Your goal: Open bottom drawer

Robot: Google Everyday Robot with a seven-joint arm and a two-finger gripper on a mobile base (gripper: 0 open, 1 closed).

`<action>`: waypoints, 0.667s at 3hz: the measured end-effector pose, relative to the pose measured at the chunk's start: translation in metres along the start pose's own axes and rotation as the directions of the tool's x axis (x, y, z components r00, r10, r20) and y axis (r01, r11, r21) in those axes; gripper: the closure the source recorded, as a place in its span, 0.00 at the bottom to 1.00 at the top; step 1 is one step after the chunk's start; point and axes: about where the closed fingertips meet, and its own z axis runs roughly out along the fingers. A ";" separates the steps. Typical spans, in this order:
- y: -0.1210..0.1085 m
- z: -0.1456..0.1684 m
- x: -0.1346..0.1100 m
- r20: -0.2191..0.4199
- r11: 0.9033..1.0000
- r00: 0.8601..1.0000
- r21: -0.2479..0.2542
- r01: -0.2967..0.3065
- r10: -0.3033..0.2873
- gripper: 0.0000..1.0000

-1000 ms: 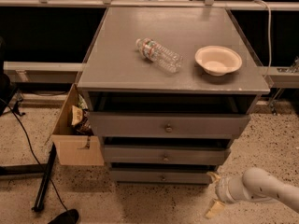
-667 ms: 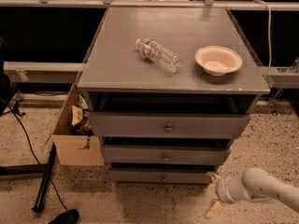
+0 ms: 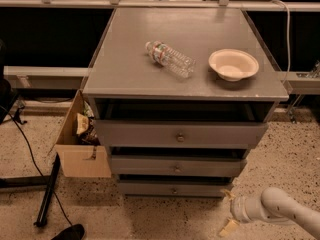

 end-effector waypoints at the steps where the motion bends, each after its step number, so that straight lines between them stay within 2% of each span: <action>1: -0.005 0.030 0.006 0.100 0.998 0.993 0.039 0.054 -0.058 0.00; 2: -0.003 0.053 0.001 0.110 0.987 0.984 0.094 0.131 -0.141 0.00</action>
Offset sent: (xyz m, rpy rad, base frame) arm 0.0213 0.0448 -0.0574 0.0374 -0.2926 0.0777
